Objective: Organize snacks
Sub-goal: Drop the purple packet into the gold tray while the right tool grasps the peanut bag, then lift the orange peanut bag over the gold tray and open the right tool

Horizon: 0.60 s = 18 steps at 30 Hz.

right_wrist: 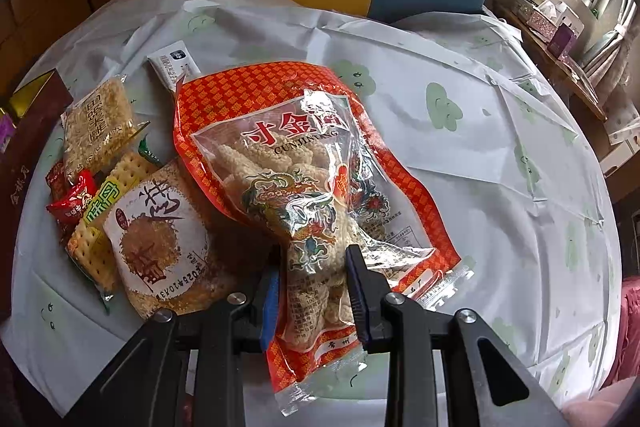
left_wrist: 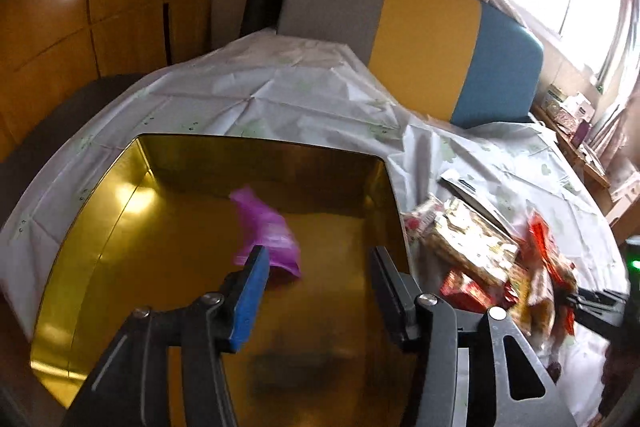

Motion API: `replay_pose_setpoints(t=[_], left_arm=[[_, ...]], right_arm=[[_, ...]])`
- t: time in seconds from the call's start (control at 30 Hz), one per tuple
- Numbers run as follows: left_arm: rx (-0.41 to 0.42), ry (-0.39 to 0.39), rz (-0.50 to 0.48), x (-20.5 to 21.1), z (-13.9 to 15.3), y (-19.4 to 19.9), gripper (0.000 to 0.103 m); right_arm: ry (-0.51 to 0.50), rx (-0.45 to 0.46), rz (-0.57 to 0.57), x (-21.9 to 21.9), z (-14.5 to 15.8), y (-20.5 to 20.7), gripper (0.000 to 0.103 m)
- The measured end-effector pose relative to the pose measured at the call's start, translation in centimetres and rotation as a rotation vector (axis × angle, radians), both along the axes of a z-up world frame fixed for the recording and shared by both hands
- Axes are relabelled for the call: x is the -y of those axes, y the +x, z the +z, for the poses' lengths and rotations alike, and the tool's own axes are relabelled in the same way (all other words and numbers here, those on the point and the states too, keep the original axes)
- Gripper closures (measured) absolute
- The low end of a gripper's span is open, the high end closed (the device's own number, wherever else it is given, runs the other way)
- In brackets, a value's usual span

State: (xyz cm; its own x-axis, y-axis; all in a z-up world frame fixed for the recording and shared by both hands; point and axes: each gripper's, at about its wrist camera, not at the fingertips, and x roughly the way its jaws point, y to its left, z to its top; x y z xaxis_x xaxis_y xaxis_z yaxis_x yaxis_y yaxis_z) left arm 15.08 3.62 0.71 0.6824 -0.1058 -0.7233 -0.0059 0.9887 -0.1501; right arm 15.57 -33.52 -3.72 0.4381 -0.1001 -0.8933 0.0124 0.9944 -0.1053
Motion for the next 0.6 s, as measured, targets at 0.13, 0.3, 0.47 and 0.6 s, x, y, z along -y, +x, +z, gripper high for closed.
replay_pose_setpoints(t=[0.13,0.3,0.47,0.6], left_arm=[[0.032,0.005,-0.01,0.2,0.8,-3.0,0.045],[0.063,0.022,-0.011,0.5,1.4,-6.0,0.038],[0.056,0.01,-0.009,0.3,1.3,-7.8,0.038],[0.047,0.005,-0.01,0.2,1.1,-8.8,0.038]], right_arm=[[0.018,0.009,-0.02,0.3,0.2,0.0,0.073],[0.043,0.021,-0.044,0.8,0.6,-0.2,0.073],[0.064,0.037,-0.066,1.2,1.1,-0.4,0.073],[0.116,0.062,-0.098,1.6,2.2,-0.9,0.073]])
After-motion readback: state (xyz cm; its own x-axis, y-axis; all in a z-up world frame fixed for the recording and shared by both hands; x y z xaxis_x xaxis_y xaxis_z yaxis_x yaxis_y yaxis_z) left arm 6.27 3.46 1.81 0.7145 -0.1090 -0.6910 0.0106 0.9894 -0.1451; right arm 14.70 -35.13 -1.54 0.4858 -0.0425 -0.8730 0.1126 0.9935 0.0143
